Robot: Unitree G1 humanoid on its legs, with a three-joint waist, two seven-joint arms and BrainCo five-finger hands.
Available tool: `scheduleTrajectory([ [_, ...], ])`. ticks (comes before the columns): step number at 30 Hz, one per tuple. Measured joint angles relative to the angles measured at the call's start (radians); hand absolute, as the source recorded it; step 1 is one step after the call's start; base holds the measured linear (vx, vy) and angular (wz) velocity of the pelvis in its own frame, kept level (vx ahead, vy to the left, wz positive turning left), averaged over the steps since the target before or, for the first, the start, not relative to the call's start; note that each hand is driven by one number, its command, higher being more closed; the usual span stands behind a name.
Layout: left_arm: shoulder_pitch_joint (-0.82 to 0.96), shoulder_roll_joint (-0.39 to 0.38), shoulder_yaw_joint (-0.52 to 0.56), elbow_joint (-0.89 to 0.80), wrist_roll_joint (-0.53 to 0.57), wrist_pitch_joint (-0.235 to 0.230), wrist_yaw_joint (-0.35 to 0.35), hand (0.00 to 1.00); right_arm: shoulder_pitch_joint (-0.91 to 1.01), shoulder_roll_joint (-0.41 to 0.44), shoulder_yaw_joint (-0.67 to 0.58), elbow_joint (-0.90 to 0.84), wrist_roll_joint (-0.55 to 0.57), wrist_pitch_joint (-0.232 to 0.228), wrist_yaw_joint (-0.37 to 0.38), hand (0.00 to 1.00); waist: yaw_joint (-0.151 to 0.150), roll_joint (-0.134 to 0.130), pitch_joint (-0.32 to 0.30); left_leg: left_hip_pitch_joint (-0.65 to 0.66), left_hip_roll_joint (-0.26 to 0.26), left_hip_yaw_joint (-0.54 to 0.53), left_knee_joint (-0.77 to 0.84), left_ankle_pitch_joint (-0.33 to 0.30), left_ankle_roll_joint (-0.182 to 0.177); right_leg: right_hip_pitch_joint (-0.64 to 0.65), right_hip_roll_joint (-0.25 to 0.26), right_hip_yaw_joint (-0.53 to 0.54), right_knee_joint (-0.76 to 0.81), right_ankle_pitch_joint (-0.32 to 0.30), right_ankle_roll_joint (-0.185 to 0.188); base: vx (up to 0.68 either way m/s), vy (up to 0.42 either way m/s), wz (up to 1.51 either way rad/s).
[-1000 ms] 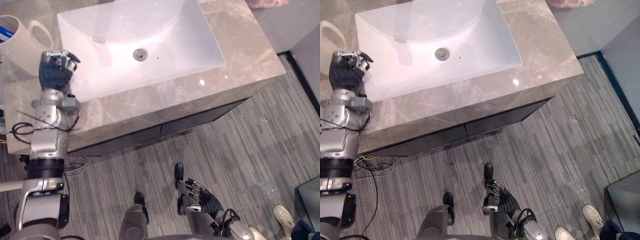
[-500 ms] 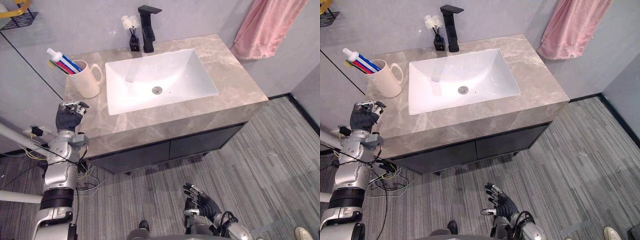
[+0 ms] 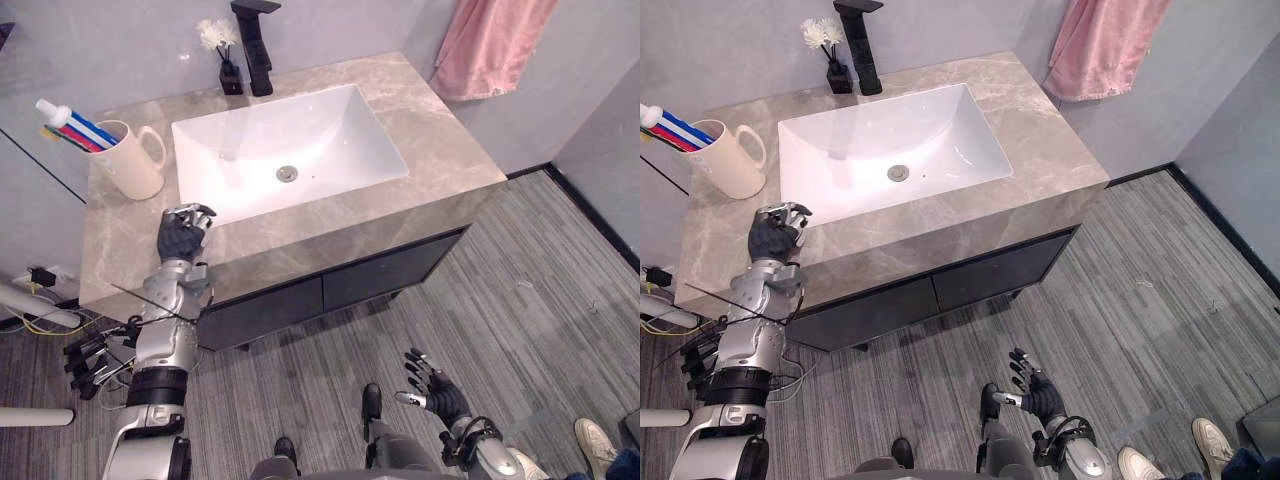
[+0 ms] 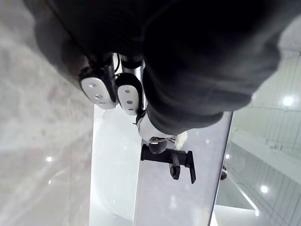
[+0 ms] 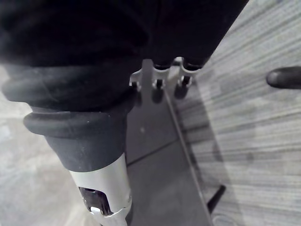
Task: Organize washtable
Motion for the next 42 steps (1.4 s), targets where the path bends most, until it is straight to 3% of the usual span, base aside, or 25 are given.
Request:
scheduleTrajectory([
  [9, -0.07, 0.014, 0.01, 0.036, -0.001, -0.003, 0.007, 1.0, 0.0, 0.015, 0.0, -0.001, -0.002, 0.0, 0.002, 0.0, 0.008, -0.019, 0.023, -0.012, -0.003, -0.005, 0.007, 0.0, 0.001, -0.006, -0.005, -0.005, -0.002, 0.002, 0.003, 0.01, 0.037, 0.03],
  [31, -0.159, 0.026, 0.126, 0.099, 0.053, 0.011, 0.112, 1.0, 0.002, 0.034, 0.009, -0.001, -0.013, 0.0, 0.004, 0.0, 0.019, -0.026, 0.042, -0.025, -0.002, -0.011, 0.01, -0.001, 0.001, -0.017, -0.003, -0.008, -0.002, 0.002, 0.004, 0.01, 0.013, 0.0],
  [32, -0.158, 0.026, 0.126, 0.099, 0.053, 0.011, 0.112, 1.0, 0.002, 0.033, 0.013, -0.001, -0.013, 0.0, 0.004, 0.0, 0.02, -0.026, 0.042, -0.025, -0.002, -0.013, 0.01, -0.001, 0.001, -0.016, -0.003, -0.009, -0.002, 0.002, 0.004, 0.0, 0.0, 0.0],
  [33, -0.134, 0.026, 0.128, 0.098, 0.071, 0.012, 0.112, 1.0, 0.002, 0.036, 0.044, 0.0, -0.021, 0.0, 0.008, 0.0, 0.035, -0.044, 0.031, -0.02, -0.001, -0.03, 0.012, -0.001, 0.001, 0.0, -0.004, -0.025, -0.002, 0.0, 0.006, 0.0, 0.0, 0.0],
  [42, -0.132, 0.006, 0.076, 0.098, 0.067, 0.012, 0.109, 1.0, -0.002, 0.038, 0.032, 0.039, -0.011, -0.001, -0.001, 0.0, 0.03, -0.046, 0.005, -0.004, -0.004, -0.017, 0.016, 0.0, 0.001, -0.001, -0.005, -0.004, -0.002, 0.001, 0.007, 0.0, 0.001, -0.04],
])
